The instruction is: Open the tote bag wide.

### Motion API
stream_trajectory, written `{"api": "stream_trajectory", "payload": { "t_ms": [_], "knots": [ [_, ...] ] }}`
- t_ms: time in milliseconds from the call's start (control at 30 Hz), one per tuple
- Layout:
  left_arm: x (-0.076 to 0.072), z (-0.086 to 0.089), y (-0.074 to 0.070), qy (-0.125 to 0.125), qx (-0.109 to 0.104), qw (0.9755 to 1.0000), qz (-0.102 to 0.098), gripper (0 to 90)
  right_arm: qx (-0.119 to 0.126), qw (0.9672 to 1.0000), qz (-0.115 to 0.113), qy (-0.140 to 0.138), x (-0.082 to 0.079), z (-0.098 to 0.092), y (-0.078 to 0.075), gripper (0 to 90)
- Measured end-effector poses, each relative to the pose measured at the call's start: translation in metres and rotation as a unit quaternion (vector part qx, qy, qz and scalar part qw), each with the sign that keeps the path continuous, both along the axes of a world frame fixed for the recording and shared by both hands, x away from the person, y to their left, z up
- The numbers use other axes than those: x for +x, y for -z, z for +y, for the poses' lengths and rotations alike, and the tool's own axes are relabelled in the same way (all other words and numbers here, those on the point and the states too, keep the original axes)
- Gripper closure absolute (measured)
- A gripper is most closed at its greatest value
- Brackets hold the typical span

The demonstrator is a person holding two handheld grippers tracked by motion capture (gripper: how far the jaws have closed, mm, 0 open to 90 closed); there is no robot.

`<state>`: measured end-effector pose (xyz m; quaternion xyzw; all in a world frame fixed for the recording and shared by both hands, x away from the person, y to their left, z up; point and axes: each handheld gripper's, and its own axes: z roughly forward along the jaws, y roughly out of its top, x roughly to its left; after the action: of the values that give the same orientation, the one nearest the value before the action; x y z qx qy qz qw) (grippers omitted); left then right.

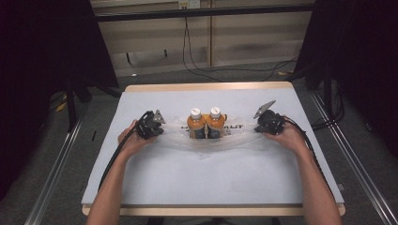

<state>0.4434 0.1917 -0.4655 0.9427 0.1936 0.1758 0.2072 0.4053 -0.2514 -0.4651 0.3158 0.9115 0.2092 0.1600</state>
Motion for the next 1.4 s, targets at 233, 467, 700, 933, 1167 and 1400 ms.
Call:
{"api": "stream_trajectory", "payload": {
  "t_ms": [233, 467, 700, 933, 1167, 1400],
  "knots": [
    [-0.001, 0.008, -0.002, 0.001, -0.007, 0.9998, 0.017, 90.0, 0.017, 0.9998, 0.011, -0.006, -0.002, -0.003, 0.0, 90.0],
    [-0.002, 0.016, -0.002, -0.002, -0.029, 0.999, 0.034, 90.0, 0.018, 0.9997, 0.013, -0.007, -0.004, -0.005, 0.0, 90.0],
    [-0.003, 0.021, 0.001, -0.009, -0.084, 0.9951, 0.052, 90.0, 0.043, 0.9988, 0.016, 0.015, -0.003, -0.006, 0.002, 90.0],
    [-0.004, 0.022, -0.003, -0.003, -0.123, 0.9908, 0.056, 90.0, 0.059, 0.9982, 0.008, 0.008, -0.004, -0.006, 0.0, 90.0],
    [-0.008, 0.017, -0.016, 0.017, -0.153, 0.9868, 0.051, 90.0, 0.098, 0.9951, 0.007, -0.005, -0.007, -0.004, -0.008, 90.0],
    [-0.013, 0.014, -0.034, 0.032, -0.216, 0.9748, 0.046, 90.0, 0.155, 0.9877, -0.011, -0.019, -0.009, -0.003, -0.02, 90.0]
  ]
}}
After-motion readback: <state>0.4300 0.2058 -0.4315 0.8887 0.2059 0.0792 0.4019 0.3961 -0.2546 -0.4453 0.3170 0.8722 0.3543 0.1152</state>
